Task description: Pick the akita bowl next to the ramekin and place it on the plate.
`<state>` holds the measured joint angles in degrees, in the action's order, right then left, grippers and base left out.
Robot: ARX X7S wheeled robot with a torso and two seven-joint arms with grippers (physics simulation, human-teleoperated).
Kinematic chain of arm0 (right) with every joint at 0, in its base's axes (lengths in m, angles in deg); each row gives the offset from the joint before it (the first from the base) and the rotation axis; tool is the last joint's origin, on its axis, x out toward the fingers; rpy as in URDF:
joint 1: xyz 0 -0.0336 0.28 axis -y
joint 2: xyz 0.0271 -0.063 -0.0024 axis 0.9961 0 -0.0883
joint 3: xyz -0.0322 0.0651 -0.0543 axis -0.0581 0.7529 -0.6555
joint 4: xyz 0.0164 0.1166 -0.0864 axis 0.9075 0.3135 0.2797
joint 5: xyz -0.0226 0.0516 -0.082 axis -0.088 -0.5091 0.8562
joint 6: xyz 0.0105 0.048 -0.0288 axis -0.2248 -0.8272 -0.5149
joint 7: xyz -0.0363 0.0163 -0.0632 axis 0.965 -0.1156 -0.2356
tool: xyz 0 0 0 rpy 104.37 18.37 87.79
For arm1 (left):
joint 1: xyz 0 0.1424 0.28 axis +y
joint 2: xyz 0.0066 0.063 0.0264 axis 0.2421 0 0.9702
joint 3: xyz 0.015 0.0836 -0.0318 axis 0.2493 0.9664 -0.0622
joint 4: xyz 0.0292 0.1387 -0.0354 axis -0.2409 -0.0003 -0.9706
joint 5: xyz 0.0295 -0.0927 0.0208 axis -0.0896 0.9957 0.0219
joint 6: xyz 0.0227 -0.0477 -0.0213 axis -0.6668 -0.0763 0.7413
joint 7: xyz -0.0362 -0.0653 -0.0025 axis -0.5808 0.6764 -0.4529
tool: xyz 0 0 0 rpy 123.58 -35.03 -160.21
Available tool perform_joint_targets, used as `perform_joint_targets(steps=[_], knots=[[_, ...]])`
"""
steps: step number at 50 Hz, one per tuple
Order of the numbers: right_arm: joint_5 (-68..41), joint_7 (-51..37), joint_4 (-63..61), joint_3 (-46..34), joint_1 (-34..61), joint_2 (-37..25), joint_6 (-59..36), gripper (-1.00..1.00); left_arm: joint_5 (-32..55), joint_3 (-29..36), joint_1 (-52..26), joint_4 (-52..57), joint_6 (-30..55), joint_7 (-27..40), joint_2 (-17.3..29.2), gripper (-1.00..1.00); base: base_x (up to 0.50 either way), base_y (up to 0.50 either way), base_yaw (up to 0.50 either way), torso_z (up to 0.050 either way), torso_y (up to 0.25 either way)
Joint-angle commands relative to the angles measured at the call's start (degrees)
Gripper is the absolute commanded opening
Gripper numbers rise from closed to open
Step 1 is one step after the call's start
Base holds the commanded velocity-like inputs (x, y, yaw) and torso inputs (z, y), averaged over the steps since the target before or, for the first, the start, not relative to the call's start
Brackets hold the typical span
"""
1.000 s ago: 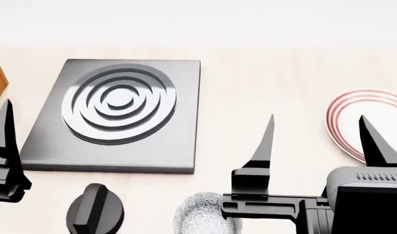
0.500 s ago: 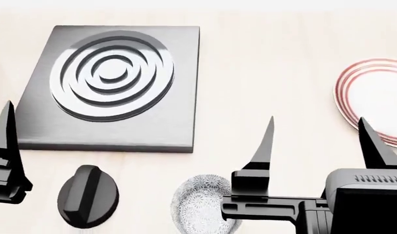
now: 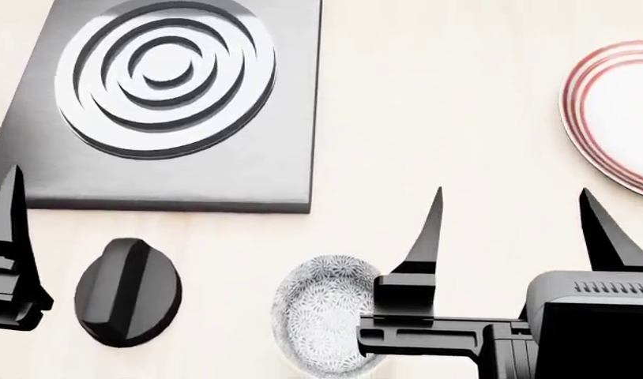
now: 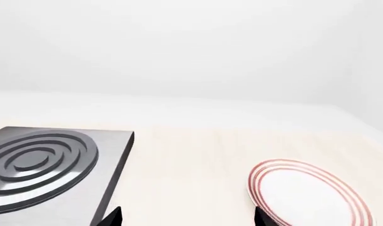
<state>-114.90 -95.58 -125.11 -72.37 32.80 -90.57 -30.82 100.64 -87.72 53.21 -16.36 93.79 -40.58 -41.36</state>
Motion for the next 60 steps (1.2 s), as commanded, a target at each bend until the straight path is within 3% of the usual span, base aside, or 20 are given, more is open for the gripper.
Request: perform_joint_targets(steps=[1,23,48,60], knots=[[0.6,1.5,-0.3,1.2,-0.1,1.0,0.8,1.0,-0.7,-1.2,-0.1,-0.5,-0.1,-1.3,-1.0,1.0,0.0,0.0,0.0,-0.003,-0.139],[-0.3,0.6,-0.6,1.1,-0.1,0.1,1.1,1.0,-0.6,-1.4,0.4,-0.5,-1.3,-0.7,-0.9,1.0,0.0,0.0,0.0,-0.001,-0.049],[-18.1,-6.7,0.6,1.1,6.2,-1.3,-1.1,1.0,-1.4,-0.5,0.9,-0.9,-2.5,-0.2,-0.7,1.0,0.0,0.0,0.0,0.0,0.0],[-21.6,-7.7,1.8,0.8,6.4,-1.3,-0.7,1.0,-1.4,-0.1,0.9,-1.0,-2.7,0.0,-0.6,1.0,0.0,0.0,0.0,0.0,0.0]])
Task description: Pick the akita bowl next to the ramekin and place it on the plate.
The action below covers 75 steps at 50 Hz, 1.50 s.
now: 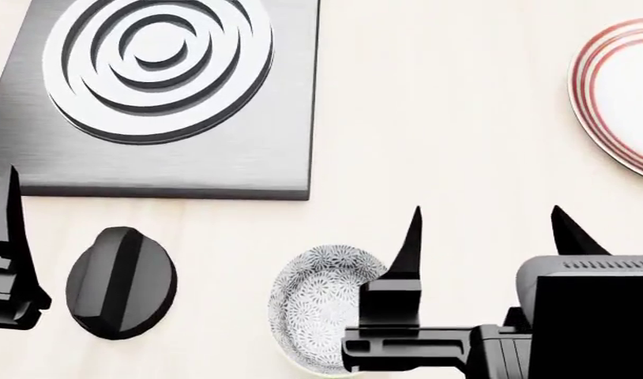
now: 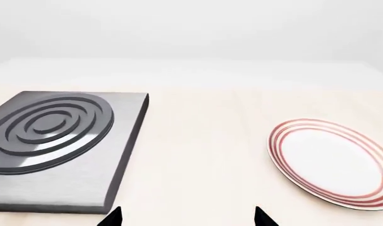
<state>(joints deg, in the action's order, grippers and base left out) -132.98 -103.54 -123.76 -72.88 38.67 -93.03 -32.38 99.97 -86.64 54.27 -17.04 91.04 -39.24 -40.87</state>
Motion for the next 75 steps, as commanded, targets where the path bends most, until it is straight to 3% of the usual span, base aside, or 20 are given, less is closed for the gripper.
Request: perform_joint_targets(steps=[1,32,75], knots=[[-3.6,0.1,0.5,1.0,0.8,1.2,0.7,1.0,-0.7,-1.2,0.0,-0.3,-0.1,-1.3,-1.0,1.0,0.0,0.0,0.0,0.0,0.0],[-9.8,-2.9,4.2,-3.9,4.8,2.1,-2.3,1.0,-0.3,-1.3,0.9,-1.0,-1.0,-1.1,-0.3,1.0,0.0,0.0,0.0,0.0,0.0],[-12.8,-0.1,8.9,-4.9,2.3,4.1,0.2,1.0,-0.9,-0.1,2.4,-1.6,-2.7,-1.0,0.2,1.0,0.0,0.0,0.0,0.0,0.0]])
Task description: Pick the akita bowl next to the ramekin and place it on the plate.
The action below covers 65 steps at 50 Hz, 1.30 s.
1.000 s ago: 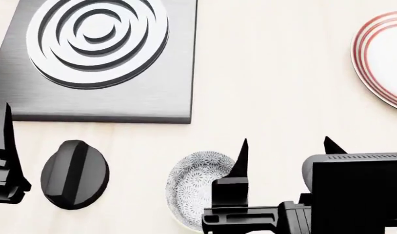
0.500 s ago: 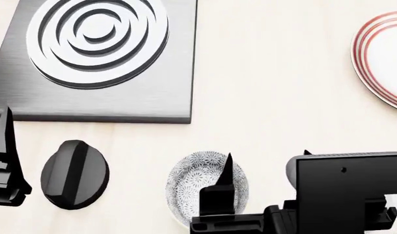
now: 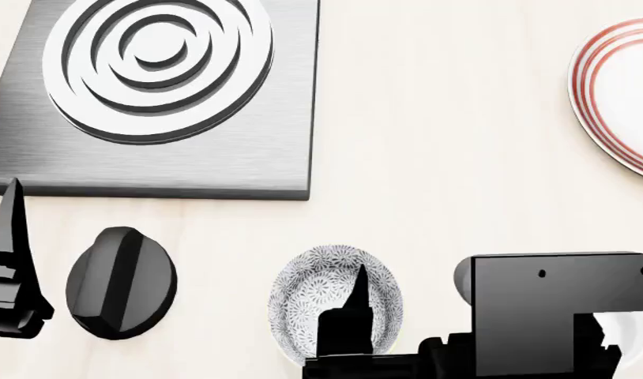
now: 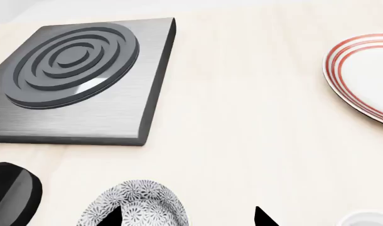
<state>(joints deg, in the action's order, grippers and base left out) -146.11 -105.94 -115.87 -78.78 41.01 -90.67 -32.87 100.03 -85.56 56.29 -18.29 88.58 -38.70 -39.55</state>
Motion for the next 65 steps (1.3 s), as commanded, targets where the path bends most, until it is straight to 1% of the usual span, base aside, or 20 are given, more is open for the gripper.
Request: perform_joint_targets(steps=[1,65], knots=[[0.3,2.3,1.1,0.9,0.0,1.8,0.7,1.0,-1.0,-1.1,0.4,-0.3,-0.3,-1.5,-1.1,1.0,0.0,0.0,0.0,0.0,0.0],[7.7,10.6,8.1,-1.3,-5.7,3.8,2.9,1.0,-0.9,-0.4,0.8,-1.3,-1.8,-0.7,-0.5,1.0,0.0,0.0,0.0,0.0,0.0]])
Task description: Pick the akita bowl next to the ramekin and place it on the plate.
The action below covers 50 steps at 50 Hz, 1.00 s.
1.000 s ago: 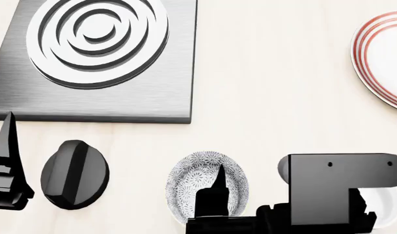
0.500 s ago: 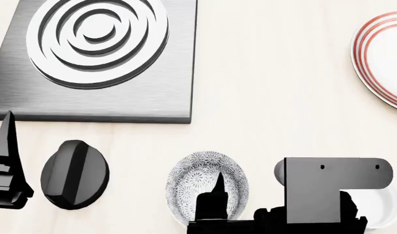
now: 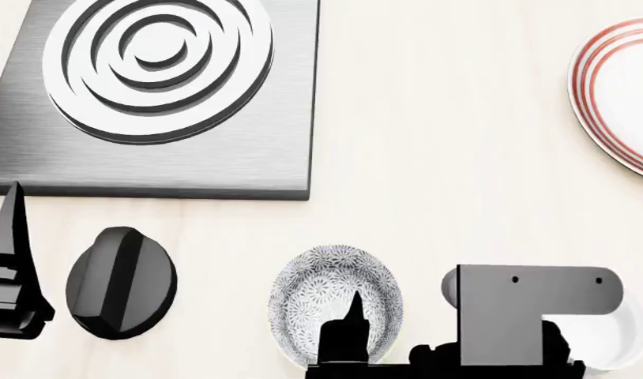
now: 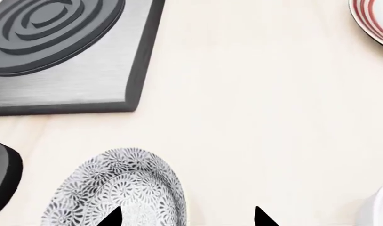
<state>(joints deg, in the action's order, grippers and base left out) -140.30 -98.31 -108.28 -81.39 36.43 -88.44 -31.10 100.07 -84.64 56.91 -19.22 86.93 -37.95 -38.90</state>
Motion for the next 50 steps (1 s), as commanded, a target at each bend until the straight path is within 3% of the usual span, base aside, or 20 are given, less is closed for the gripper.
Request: perform_joint_targets(steps=[1,50], knots=[[2.1,3.2,0.7,1.2,-1.2,1.6,1.2,1.0,-1.1,-1.3,0.2,-0.5,-0.3,-1.5,-1.1,1.0,0.0,0.0,0.0,0.0,0.0],[4.2,6.2,4.7,-0.5,-0.6,3.6,2.2,1.0,-0.4,-1.0,0.2,-0.8,-0.9,-0.8,-0.5,1.0,0.0,0.0,0.0,0.0,0.0]])
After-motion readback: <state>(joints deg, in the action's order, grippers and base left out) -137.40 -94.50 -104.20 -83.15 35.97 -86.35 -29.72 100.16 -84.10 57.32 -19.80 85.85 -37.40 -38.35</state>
